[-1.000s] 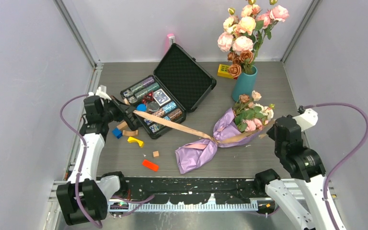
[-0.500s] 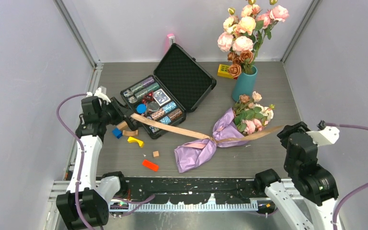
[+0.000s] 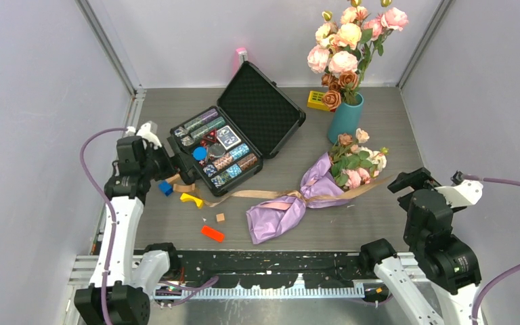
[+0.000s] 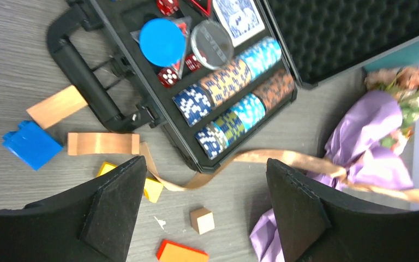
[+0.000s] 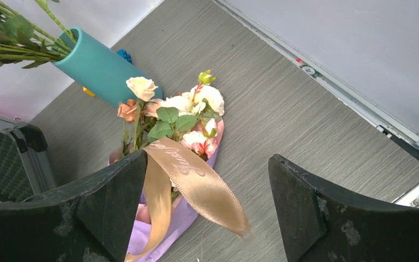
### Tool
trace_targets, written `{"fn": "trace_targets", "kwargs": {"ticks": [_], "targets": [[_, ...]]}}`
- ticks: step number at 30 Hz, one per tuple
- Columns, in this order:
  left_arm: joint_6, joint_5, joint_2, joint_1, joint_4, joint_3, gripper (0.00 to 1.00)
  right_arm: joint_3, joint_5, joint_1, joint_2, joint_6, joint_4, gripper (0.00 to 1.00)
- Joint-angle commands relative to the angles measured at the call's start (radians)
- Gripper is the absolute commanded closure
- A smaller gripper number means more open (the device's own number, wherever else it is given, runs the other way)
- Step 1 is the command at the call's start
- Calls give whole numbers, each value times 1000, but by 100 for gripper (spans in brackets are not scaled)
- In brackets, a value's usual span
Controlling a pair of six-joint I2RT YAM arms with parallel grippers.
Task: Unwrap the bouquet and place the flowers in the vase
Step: Untie the ribbon from the wrapping paper.
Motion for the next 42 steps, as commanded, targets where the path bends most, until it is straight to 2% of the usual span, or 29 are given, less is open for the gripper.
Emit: {"fn": "trace_targets", "kwargs": {"ticks": [1, 5, 11, 16, 20, 26, 32, 37, 42], "targets": [[76, -66, 7, -110, -60, 55, 17, 85, 14, -2, 17, -50, 46, 13], [95, -88, 46, -208, -86, 99, 17, 160, 39, -2, 16, -100, 47, 11], [81, -41, 70, -305, -58, 159, 16, 281, 81, -2, 24, -182, 51, 6], [84, 9, 114, -424, -25, 181, 15, 339, 6, -2, 48, -223, 59, 5], [103, 27, 179, -507, -27, 207, 15, 305, -155, -2, 89, -237, 63, 6], [100, 55, 281, -624, -18, 259, 15, 194, -569, -2, 231, -216, 101, 23], [91, 77, 411, -743, 32, 293, 15, 55, -915, -1, 327, -156, 258, 43], [74, 124, 521, -785, 74, 267, 15, -82, -1052, 0, 342, -68, 401, 44], [64, 182, 577, -797, 140, 219, 15, -164, -1087, 13, 349, -1, 467, 43]]}}
